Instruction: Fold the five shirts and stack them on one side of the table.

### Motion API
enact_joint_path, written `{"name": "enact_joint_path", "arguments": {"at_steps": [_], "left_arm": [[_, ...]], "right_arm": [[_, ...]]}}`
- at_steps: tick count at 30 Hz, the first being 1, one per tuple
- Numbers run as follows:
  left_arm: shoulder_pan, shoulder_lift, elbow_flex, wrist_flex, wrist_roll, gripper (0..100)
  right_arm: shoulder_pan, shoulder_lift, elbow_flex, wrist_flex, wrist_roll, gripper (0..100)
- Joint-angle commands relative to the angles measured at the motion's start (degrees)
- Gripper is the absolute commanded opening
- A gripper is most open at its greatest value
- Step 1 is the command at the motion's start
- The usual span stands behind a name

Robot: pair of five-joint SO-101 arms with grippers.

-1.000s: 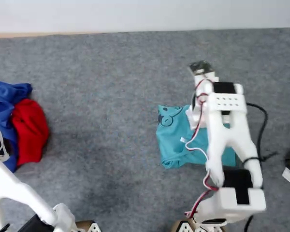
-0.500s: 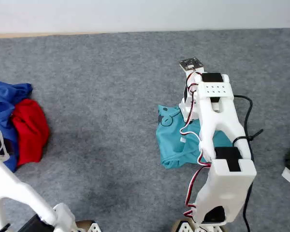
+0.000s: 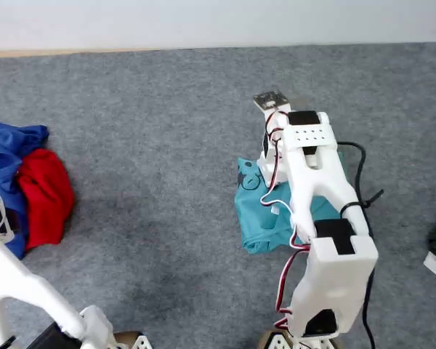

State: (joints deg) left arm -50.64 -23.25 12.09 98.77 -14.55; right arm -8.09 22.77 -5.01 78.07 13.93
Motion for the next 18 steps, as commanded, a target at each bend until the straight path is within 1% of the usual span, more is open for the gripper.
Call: {"name": "enact_joint_path", "arguments": {"at_steps": [1, 4, 7, 13, 18], "left_arm": [[0.4, -1.9, -0.7, -0.1, -0.2, 15], [0.3, -1.9, -0.7, -0.1, -0.2, 15], [0.3, -1.9, -0.7, -0.1, -0.3, 15], [0.4, -1.9, -0.7, -0.1, -0.3, 15], [0.4, -1.9, -0.8, -0.1, -0.3, 15]], "right_arm": [[0.1, 0.2, -3.0, -0.1, -0.3, 18.5], [1.6, 0.6, -3.0, -0.1, -0.2, 9.6], [3.1, 0.3, -3.0, 0.0, -0.1, 4.7], [5.4, -0.7, -4.3, 4.0, -0.1, 3.6], [7.1, -5.1, -4.5, 8.0, -0.1, 3.6]]}}
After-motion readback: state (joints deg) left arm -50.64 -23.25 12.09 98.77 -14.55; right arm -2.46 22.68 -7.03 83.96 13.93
